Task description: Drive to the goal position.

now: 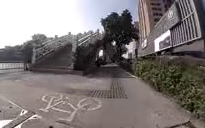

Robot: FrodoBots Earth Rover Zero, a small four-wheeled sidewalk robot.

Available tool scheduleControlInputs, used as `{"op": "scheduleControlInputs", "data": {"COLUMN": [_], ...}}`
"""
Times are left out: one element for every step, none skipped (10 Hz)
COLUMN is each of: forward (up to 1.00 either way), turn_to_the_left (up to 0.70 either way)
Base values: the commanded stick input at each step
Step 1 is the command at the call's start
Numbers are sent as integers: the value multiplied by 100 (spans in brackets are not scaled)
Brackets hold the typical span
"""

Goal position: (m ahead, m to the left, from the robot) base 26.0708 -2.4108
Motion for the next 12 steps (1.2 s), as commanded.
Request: {"op": "scheduleControlInputs", "data": {"forward": [70,70,70,70,70,70,70,70,70,70,70,70], "turn_to_the_left": [0,0,0,0,0,0,0,0,0,0,0,0]}}
